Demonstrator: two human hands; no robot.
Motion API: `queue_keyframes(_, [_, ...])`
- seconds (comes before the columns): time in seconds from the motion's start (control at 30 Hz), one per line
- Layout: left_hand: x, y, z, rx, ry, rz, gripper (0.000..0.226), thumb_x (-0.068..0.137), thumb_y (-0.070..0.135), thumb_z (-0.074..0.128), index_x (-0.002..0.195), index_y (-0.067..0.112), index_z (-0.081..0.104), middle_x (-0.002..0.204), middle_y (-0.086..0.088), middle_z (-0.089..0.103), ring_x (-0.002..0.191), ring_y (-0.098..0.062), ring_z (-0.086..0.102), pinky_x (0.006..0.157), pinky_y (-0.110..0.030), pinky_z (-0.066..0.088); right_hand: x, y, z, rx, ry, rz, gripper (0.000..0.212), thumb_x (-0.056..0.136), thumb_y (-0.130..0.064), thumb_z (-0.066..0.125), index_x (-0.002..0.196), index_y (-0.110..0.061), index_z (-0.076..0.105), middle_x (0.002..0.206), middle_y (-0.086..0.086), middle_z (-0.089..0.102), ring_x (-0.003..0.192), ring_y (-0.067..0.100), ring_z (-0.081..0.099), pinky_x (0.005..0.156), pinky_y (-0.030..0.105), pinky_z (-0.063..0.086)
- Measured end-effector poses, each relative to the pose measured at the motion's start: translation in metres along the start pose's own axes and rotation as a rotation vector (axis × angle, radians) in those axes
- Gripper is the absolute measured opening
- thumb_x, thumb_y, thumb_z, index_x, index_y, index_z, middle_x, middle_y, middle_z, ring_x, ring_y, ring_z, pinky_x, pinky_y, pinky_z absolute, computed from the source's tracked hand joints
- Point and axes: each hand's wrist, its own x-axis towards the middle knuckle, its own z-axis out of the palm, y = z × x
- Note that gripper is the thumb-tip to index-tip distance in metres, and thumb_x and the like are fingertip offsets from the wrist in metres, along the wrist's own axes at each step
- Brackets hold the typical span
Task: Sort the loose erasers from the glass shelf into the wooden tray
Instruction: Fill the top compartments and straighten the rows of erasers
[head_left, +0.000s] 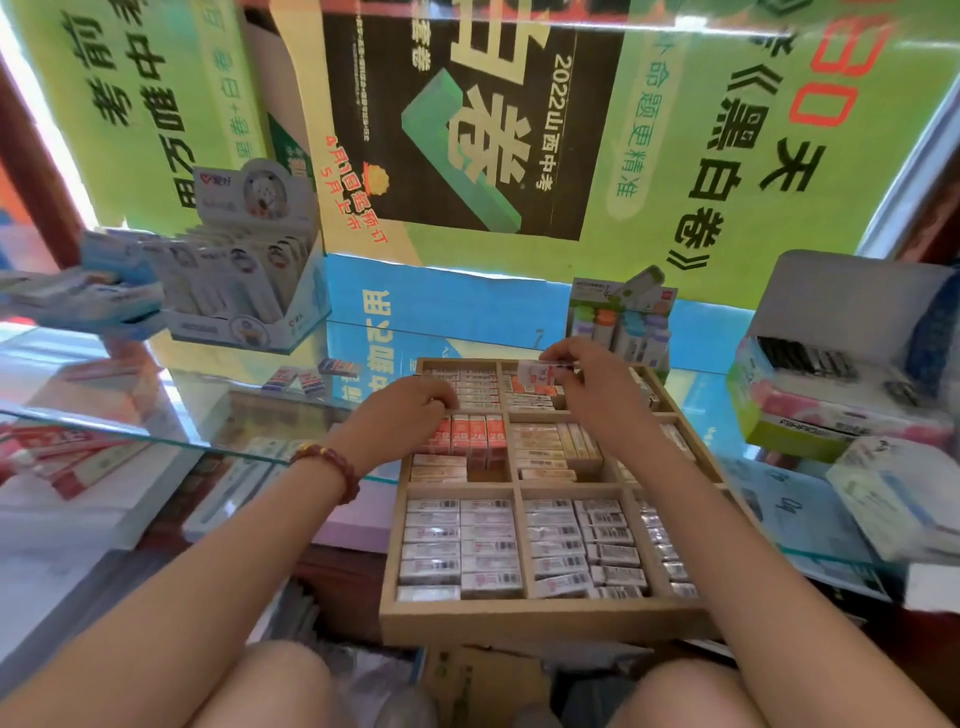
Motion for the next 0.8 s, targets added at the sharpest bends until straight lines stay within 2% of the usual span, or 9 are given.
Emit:
queue_keyframes(0.07, [-0.001,0.0,0.0,-0.004,-0.022,0.007,0.028,0.093,0.011,0.036,0.101,0.025,0.059,0.103,0.004,0.054,0.09,-0.015,0.053,0.081,-0.032,0.044,-0.001,-0.006,0.001,0.031,-0.032,-0.025,0.019,0.095,-0.007,0.05,0.103,-0.02,0.061,0.105,-0.005,0.058,0.097,0.011,0.054,0.084,0.028,0.047])
queue_keyframes(0.17, [-0.005,-0.003,0.0,0.014,-0.034,0.03,0.026,0.094,0.015,0.038,0.105,0.026,0.058,0.109,0.002,0.058,0.094,-0.017,0.055,0.088,-0.04,0.046,-0.006,-0.017,-0.003,0.045,-0.183,-0.075,0.015,0.094,-0.01,0.054,0.097,-0.023,0.06,0.1,-0.008,0.056,0.079,0.0,0.049,0.068,0.01,0.037])
queue_keyframes(0.23, [-0.01,-0.009,0.001,0.001,-0.026,0.055,0.025,0.095,0.019,0.042,0.114,0.024,0.057,0.114,0.002,0.057,0.101,-0.017,0.054,0.093,-0.042,0.045,-0.012,-0.024,-0.005,0.012,-0.284,-0.12,0.011,0.093,-0.013,0.058,0.094,-0.024,0.062,0.099,-0.006,0.055,0.077,0.0,0.048,0.066,0.013,0.035])
queue_keyframes(0.33, [-0.019,-0.016,0.001,-0.093,-0.029,0.108,0.032,0.088,0.022,0.059,0.12,0.027,0.054,0.123,0.002,0.049,0.112,-0.017,0.049,0.099,-0.043,0.04,-0.019,-0.032,-0.007,-0.017,-0.351,-0.132,0.008,0.09,-0.018,0.063,0.092,-0.025,0.064,0.089,-0.008,0.058,0.076,0.002,0.051,0.065,0.015,0.036])
queue_keyframes(0.43, [-0.028,-0.016,-0.008,-0.088,0.008,0.194,0.025,0.08,0.018,0.07,0.099,0.033,0.062,0.127,0.004,0.043,0.124,-0.014,0.035,0.105,-0.038,0.03,-0.022,-0.035,-0.004,-0.029,-0.358,-0.115,0.008,0.091,-0.019,0.061,0.096,-0.025,0.063,0.081,-0.01,0.056,0.072,0.001,0.052,0.066,0.019,0.037])
queue_keyframes(0.53, [-0.035,-0.02,-0.018,-0.048,0.058,0.219,0.023,0.081,0.021,0.07,0.075,0.042,0.062,0.131,0.008,0.047,0.118,-0.005,0.034,0.104,-0.032,0.029,-0.027,-0.039,0.002,-0.073,-0.36,-0.125,0.02,0.093,-0.017,0.058,0.113,-0.018,0.064,0.082,-0.011,0.049,0.073,0.003,0.049,0.073,0.025,0.043])
queue_keyframes(0.63, [-0.044,-0.025,-0.02,0.075,0.03,0.196,0.016,0.086,0.024,0.063,0.084,0.038,0.069,0.136,0.009,0.046,0.125,-0.008,0.035,0.107,-0.037,0.03,-0.031,-0.045,0.007,-0.117,-0.412,-0.156,0.018,0.092,-0.016,0.06,0.109,-0.014,0.066,0.091,-0.009,0.05,0.075,0.004,0.05,0.075,0.024,0.048])
queue_keyframes(0.73, [-0.05,-0.027,-0.017,0.14,0.014,0.203,0.018,0.09,0.02,0.056,0.097,0.03,0.07,0.141,0.007,0.042,0.13,-0.011,0.031,0.108,-0.032,0.027,-0.034,-0.05,0.012,-0.208,-0.421,-0.195,0.014,0.09,-0.019,0.061,0.103,-0.018,0.066,0.097,-0.008,0.048,0.075,0.002,0.045,0.065,0.016,0.035])
queue_keyframes(0.8, [-0.051,-0.026,-0.014,0.115,0.018,0.194,0.019,0.09,0.016,0.055,0.099,0.025,0.07,0.14,0.003,0.042,0.131,-0.012,0.029,0.106,-0.029,0.024,-0.034,-0.052,0.014,-0.251,-0.39,-0.199,0.016,0.091,-0.02,0.06,0.106,-0.018,0.065,0.1,-0.007,0.047,0.081,0.005,0.045,0.071,0.018,0.033])
